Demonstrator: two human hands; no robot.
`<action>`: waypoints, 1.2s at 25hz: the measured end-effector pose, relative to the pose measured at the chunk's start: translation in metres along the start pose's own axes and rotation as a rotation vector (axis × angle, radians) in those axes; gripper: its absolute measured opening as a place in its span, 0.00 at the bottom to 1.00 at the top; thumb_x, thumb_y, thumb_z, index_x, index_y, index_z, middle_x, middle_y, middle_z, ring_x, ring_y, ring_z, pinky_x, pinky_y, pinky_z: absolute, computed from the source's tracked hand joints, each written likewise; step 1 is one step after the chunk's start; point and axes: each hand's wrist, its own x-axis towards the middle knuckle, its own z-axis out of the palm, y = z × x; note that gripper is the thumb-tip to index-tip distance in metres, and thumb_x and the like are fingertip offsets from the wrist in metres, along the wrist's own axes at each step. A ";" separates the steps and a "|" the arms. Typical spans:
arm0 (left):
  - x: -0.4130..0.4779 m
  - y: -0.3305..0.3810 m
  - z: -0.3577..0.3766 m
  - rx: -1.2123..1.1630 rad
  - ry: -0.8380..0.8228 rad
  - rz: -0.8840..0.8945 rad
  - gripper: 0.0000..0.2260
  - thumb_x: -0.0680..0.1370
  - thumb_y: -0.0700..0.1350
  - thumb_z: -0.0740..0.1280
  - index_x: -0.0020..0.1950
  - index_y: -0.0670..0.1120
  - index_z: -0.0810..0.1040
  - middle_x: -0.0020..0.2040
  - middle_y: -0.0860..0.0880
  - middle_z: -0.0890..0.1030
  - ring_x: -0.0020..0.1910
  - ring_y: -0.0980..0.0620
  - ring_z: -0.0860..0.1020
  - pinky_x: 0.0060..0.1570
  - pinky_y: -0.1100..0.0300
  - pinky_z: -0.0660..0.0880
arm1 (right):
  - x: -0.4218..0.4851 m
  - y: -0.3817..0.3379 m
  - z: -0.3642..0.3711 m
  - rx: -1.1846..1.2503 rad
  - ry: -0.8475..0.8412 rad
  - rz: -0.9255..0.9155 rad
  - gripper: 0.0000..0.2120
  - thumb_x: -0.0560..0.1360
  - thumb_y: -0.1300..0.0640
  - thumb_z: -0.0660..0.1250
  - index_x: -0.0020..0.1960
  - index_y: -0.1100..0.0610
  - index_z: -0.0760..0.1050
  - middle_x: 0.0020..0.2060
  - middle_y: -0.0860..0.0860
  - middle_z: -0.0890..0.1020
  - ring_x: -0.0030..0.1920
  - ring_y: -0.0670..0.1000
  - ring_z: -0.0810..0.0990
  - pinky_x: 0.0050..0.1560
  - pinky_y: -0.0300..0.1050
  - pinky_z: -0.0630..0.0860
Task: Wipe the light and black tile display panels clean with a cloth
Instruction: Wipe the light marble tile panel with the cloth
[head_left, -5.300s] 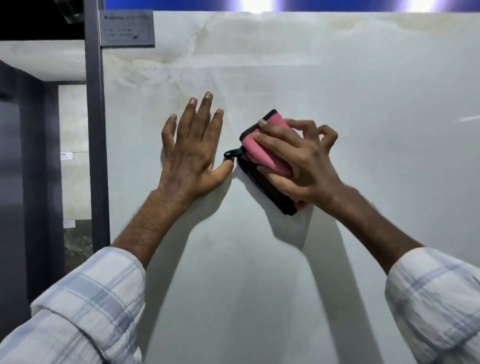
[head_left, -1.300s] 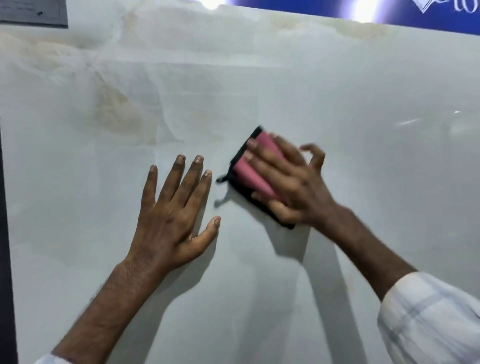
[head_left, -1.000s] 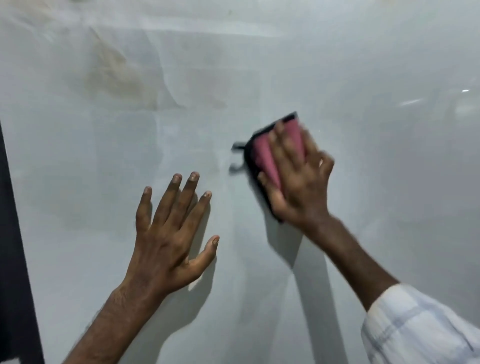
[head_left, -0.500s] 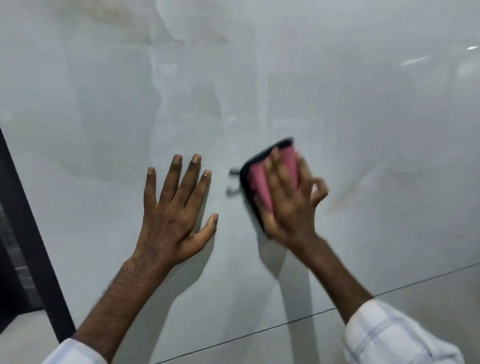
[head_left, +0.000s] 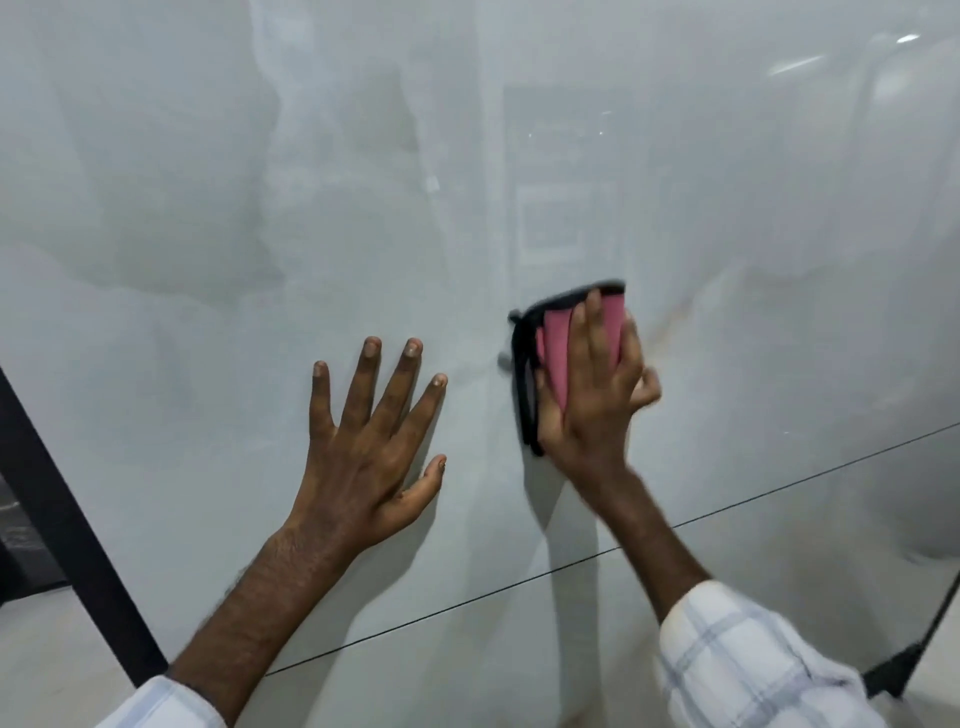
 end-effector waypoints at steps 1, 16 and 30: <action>-0.005 0.000 0.002 0.008 -0.006 0.016 0.37 0.77 0.56 0.69 0.83 0.44 0.63 0.84 0.39 0.57 0.83 0.32 0.53 0.77 0.27 0.45 | -0.043 -0.005 0.000 0.023 -0.082 -0.027 0.37 0.78 0.48 0.61 0.83 0.53 0.52 0.84 0.48 0.51 0.79 0.64 0.60 0.60 0.64 0.63; -0.017 -0.001 0.019 -0.072 0.119 0.064 0.31 0.79 0.54 0.66 0.81 0.45 0.69 0.82 0.39 0.63 0.81 0.32 0.58 0.76 0.27 0.48 | -0.176 -0.075 0.003 0.116 -0.209 0.667 0.35 0.83 0.39 0.52 0.84 0.45 0.41 0.84 0.45 0.47 0.78 0.60 0.59 0.65 0.68 0.61; -0.021 -0.004 0.020 -0.204 0.182 0.126 0.20 0.81 0.51 0.66 0.71 0.47 0.81 0.80 0.44 0.68 0.81 0.36 0.62 0.77 0.29 0.45 | -0.216 -0.116 0.014 0.146 -0.215 1.118 0.38 0.80 0.34 0.48 0.84 0.50 0.45 0.83 0.51 0.52 0.79 0.59 0.58 0.72 0.63 0.58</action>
